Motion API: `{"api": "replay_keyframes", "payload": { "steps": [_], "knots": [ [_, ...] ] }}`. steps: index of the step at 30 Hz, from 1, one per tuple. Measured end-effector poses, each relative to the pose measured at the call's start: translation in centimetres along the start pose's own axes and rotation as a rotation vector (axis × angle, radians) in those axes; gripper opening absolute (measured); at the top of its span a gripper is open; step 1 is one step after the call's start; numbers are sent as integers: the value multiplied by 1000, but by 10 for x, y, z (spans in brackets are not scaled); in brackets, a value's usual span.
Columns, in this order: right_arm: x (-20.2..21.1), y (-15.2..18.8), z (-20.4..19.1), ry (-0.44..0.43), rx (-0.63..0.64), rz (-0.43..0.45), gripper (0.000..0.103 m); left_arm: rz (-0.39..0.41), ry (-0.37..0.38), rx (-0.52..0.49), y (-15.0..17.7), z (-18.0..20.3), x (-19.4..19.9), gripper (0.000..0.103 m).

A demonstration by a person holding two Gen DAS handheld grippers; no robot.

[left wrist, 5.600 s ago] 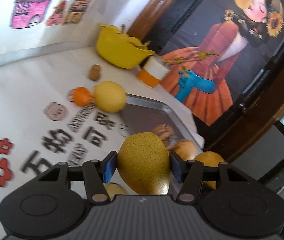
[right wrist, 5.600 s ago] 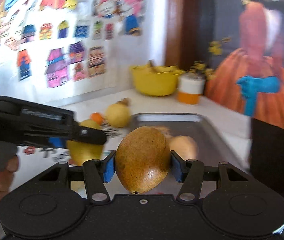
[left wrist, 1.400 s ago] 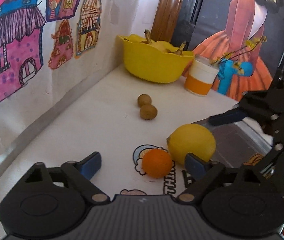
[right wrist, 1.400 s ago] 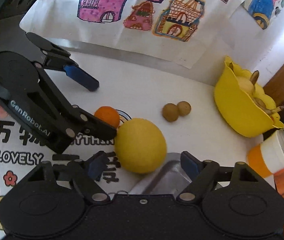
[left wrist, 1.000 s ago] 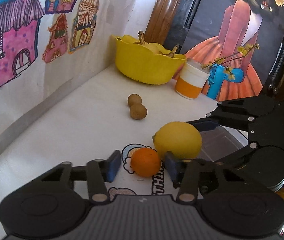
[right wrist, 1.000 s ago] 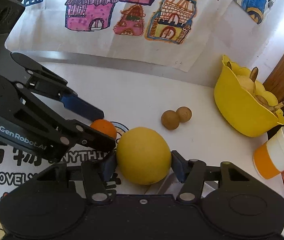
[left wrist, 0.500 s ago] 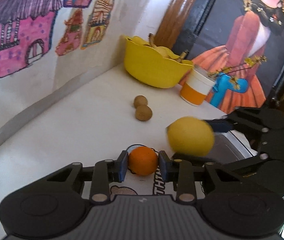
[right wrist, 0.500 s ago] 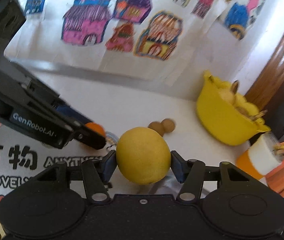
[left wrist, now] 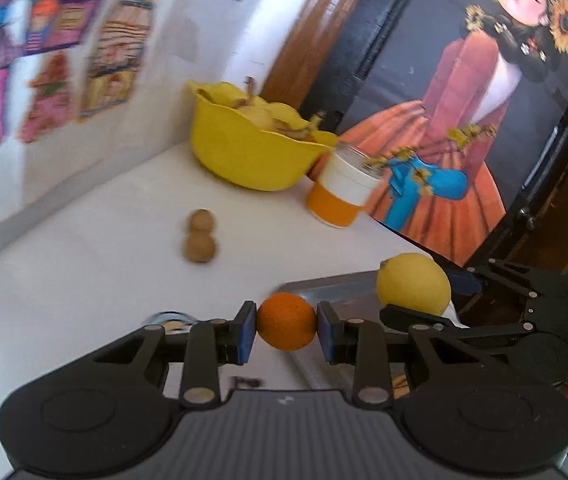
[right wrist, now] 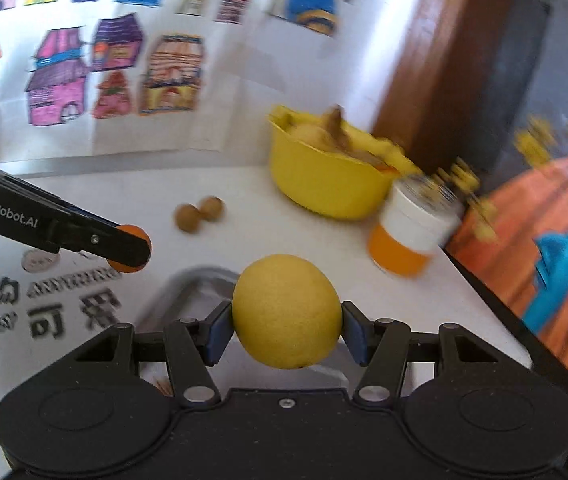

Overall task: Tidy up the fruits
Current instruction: 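Carry the mandarin and lemon over the tray and open both grippers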

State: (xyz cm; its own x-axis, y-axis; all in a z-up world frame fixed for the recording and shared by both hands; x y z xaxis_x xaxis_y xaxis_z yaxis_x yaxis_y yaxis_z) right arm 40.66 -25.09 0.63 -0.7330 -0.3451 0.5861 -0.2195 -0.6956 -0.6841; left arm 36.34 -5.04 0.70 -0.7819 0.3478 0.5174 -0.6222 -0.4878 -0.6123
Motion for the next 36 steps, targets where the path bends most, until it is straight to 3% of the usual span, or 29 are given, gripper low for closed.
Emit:
{"api": "replay_keyframes", "payload": {
  "steps": [5, 12, 23, 24, 29, 34, 36],
  "knots": [
    [8, 33, 12, 14, -44, -21, 59, -41, 8, -27, 12, 26, -24, 35],
    [14, 59, 19, 8, -107, -33, 59, -69, -55, -53, 21, 37, -42, 35],
    [11, 68, 26, -28, -199, -43, 61, -123, -96, -68, 29, 44, -54, 36],
    [12, 68, 27, -24, -203, -40, 62, -125, -96, -55, 29, 42, -54, 38],
    [33, 57, 34, 26, -209, 0, 75, -83, -51, -40, 24, 47, -38, 73],
    [66, 36, 34, 71, -192, 37, 95, 9, -25, -56, 14, 57, -5, 98],
    [84, 27, 30, 88, -185, 50, 98, 55, -23, -53, 11, 58, 14, 101]
  ]
}}
Point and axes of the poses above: each gripper's, at about its wrist camera, not at the fingertips, and x roughly against the way its jaws point, z to its right, y to its underside, the point moved 4 cm from there along -x, roughly the way its jaws point, and after that the axes turned 15 degrees about x, right-handed, at the moved point
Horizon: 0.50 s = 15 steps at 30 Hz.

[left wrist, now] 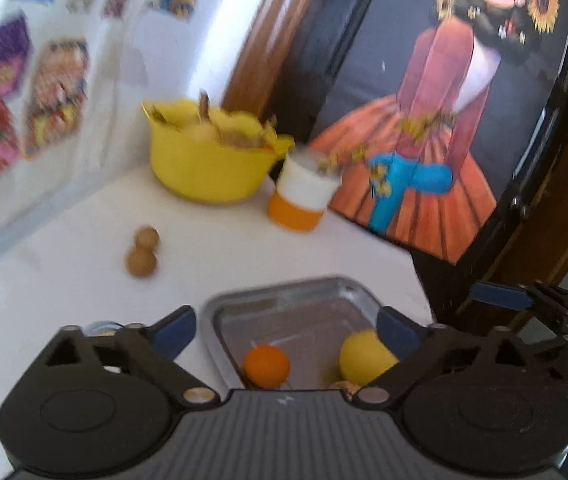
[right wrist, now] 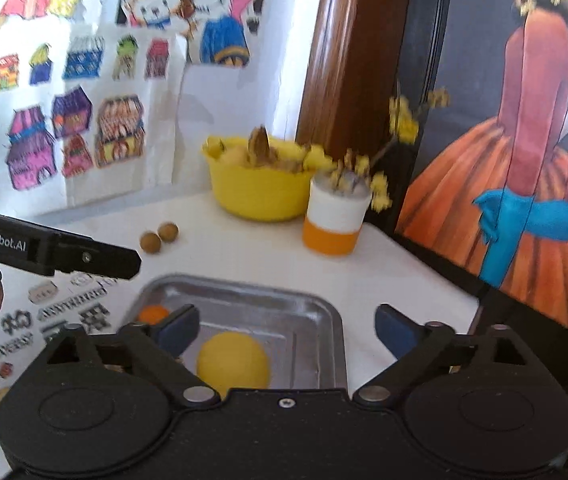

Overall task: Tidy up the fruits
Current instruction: 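Carry the mandarin and lemon over the tray and open both grippers, then withdraw both open grippers from the tray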

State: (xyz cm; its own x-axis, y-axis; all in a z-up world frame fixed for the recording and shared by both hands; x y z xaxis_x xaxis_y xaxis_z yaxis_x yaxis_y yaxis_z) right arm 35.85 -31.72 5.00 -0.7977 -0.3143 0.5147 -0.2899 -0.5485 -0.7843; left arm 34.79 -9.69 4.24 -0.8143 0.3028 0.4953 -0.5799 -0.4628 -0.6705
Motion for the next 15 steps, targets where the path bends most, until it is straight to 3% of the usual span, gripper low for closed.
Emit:
{"api": "replay_keyframes", "payload": {
  "steps": [9, 15],
  "knots": [
    [74, -18, -41, -7, 24, -5, 102, 75, 2, -26, -4, -10, 81, 102],
    [107, -10, -87, -55, 33, -85, 102, 62, -13, -71, 15, -23, 123, 102]
  ]
}}
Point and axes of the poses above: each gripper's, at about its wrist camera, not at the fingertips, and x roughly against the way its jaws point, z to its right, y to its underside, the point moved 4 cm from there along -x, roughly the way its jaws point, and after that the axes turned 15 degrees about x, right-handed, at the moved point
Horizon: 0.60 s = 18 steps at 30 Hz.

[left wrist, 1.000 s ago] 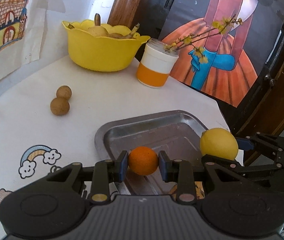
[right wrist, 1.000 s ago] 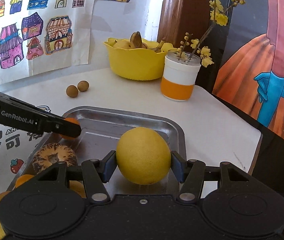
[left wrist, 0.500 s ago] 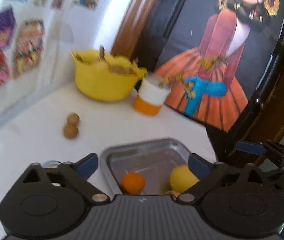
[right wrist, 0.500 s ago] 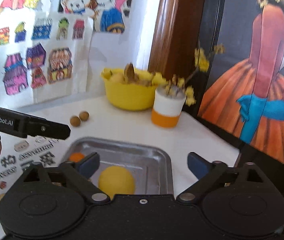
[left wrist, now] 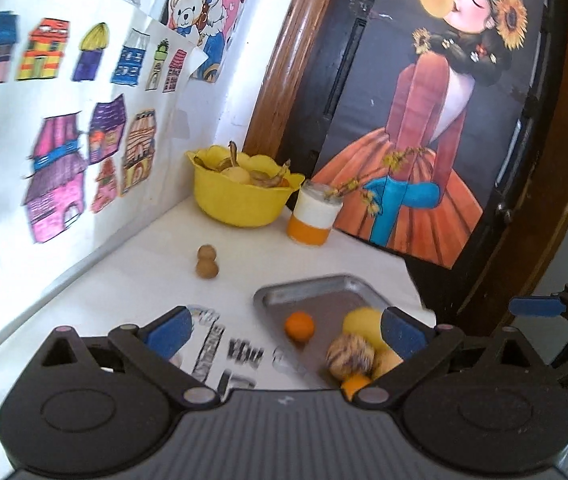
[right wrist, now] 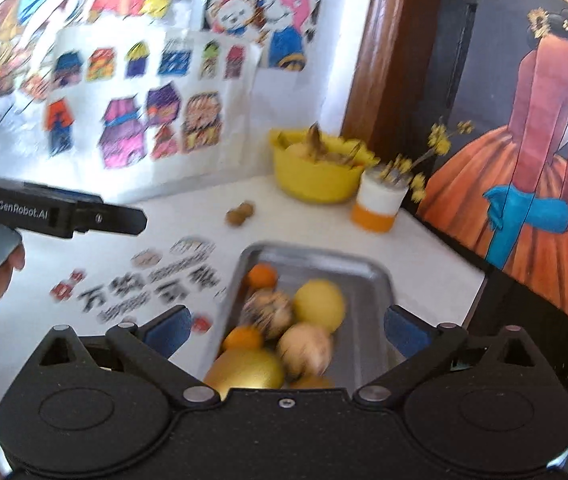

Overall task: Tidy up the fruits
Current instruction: 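Withdraw both open grippers from the tray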

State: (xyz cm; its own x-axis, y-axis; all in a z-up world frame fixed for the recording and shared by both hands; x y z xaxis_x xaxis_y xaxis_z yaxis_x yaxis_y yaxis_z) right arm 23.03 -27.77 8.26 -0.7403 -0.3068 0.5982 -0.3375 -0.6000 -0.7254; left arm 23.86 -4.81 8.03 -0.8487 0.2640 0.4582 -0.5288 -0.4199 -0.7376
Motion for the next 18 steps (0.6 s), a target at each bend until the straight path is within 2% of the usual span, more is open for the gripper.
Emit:
{"api": "replay_keyframes", "payload": {
  "steps": [5, 11, 18],
  "knots": [
    [4, 14, -46, -50, 62, -113, 102, -49, -33, -39, 26, -15, 21, 102],
    [2, 19, -88, -140, 76, -196, 102, -115, -90, -43, 55, -43, 33, 102],
    [-4, 3, -118, -238, 91, -251, 102, -129, -129, -86, 60, -62, 45, 102]
  ]
}}
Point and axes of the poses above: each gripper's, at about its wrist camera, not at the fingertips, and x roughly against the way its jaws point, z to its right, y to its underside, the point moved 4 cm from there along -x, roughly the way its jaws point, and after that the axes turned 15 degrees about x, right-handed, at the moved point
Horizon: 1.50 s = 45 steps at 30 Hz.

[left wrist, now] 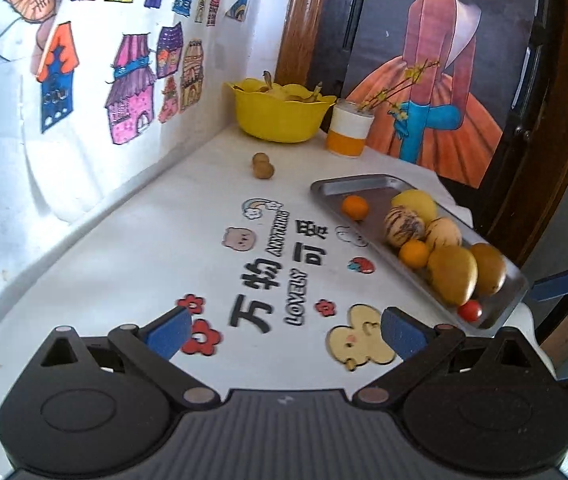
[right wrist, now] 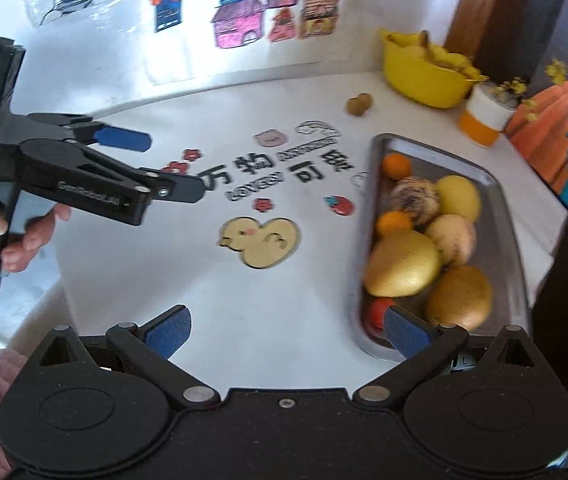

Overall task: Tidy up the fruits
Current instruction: 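Withdraw both open grippers from the tray, then move both grippers toward the two small brown round fruits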

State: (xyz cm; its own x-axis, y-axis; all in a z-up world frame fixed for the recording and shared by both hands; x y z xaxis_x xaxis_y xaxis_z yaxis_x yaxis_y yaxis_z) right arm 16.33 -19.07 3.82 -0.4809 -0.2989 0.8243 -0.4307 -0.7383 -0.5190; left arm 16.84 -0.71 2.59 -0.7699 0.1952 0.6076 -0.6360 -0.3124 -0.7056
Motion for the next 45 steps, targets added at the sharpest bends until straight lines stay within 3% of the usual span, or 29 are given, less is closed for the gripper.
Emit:
{"api": "replay_keyframes", "payload": {
  "steps": [5, 10, 15, 22, 26, 33, 39, 45],
  "knots": [
    [-5, -23, 0, -44, 7, -9, 102, -1, -26, 14, -14, -12, -4, 102],
    [-6, -59, 26, -46, -14, -4, 102, 8, -45, 27, -41, -17, -19, 102],
    [-10, -109, 82, 36, -135, 34, 102, 37, -36, 41, -69, -11, -46, 102],
    [-63, -164, 165, 29, -346, 44, 102, 67, -27, 53, -105, 5, -108, 102],
    [-106, -180, 192, 41, -399, 50, 97, 60, -17, 72, -121, 10, -147, 102],
    [-179, -196, 218, -36, -466, 57, 87, 8, -42, 90, -141, 7, -215, 99],
    [-217, -197, 230, -86, -520, 48, 73, -6, 19, 155, -144, 3, -233, 94],
    [-240, -199, 229, -127, -539, 42, 58, 22, 31, 172, -141, -8, -243, 82]
  ]
}}
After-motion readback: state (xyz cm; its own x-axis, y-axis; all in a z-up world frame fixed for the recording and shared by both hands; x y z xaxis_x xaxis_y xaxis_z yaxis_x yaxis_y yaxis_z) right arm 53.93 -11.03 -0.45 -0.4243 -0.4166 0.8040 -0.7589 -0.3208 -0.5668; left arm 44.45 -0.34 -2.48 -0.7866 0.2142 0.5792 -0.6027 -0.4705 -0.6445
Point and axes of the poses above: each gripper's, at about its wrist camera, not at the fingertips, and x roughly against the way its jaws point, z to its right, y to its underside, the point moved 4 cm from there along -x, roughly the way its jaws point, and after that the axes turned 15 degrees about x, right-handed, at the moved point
